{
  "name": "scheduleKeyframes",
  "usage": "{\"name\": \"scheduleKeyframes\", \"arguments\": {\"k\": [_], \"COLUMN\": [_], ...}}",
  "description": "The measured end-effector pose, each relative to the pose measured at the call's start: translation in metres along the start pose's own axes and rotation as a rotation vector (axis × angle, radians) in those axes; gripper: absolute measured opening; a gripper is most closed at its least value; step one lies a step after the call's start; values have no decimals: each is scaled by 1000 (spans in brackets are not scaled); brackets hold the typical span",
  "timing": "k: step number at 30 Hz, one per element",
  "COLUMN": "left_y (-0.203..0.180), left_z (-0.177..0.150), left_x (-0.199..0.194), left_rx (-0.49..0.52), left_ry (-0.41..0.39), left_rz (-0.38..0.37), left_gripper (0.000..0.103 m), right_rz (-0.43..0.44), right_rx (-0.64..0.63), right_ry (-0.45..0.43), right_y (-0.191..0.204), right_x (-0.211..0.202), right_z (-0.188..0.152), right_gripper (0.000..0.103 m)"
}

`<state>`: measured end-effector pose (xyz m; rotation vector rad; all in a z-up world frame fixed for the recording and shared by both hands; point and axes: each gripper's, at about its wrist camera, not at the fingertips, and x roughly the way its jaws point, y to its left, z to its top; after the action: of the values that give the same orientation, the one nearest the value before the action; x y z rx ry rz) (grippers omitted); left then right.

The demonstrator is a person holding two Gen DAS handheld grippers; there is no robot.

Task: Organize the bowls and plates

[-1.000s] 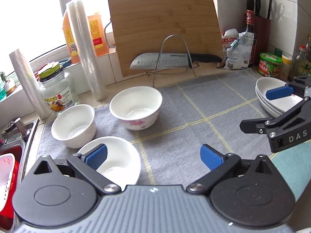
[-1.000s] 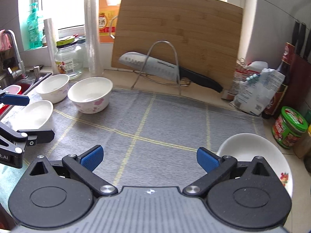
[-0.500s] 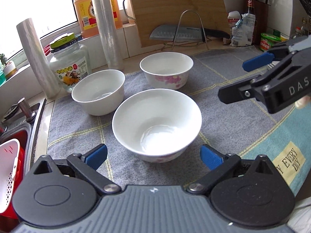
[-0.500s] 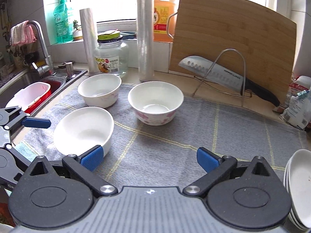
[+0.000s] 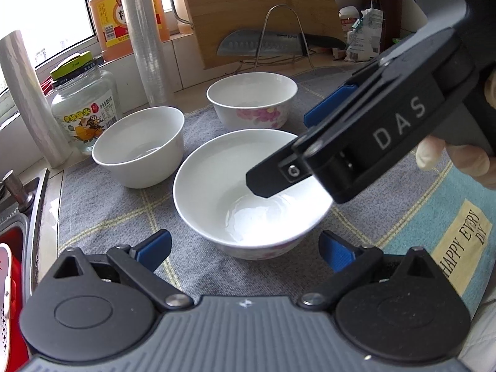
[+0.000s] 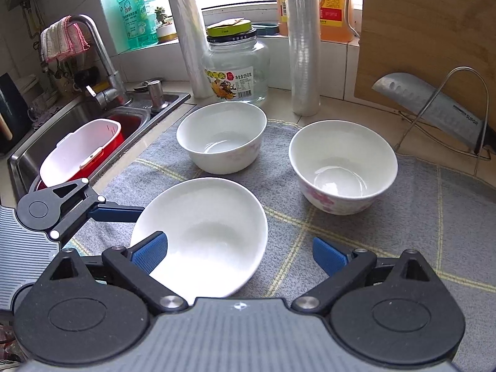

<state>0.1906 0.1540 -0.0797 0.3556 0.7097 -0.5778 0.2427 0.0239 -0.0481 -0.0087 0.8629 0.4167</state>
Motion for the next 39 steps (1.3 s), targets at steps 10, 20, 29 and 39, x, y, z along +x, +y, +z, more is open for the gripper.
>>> {"name": "scheduleKeyframes", "arguments": {"k": [10, 20, 29, 39], "left_y": [3, 7, 10, 10], "left_z": [3, 4, 4, 8], "left_x": [0, 1, 1, 0], "left_rx": [21, 49, 56, 33], "left_ry": [-17, -24, -23, -5], "left_rz": [-27, -81, -109, -129], "left_gripper": [93, 90, 87, 87], "right_rz": [52, 66, 68, 71], "right_rx": [-36, -47, -45, -46], "right_ry": [21, 39, 39, 50], "right_y": [6, 5, 5, 4], "right_x": [12, 17, 17, 15], "right_z": [9, 12, 12, 13], "right_gripper": [83, 78, 77, 77]}}
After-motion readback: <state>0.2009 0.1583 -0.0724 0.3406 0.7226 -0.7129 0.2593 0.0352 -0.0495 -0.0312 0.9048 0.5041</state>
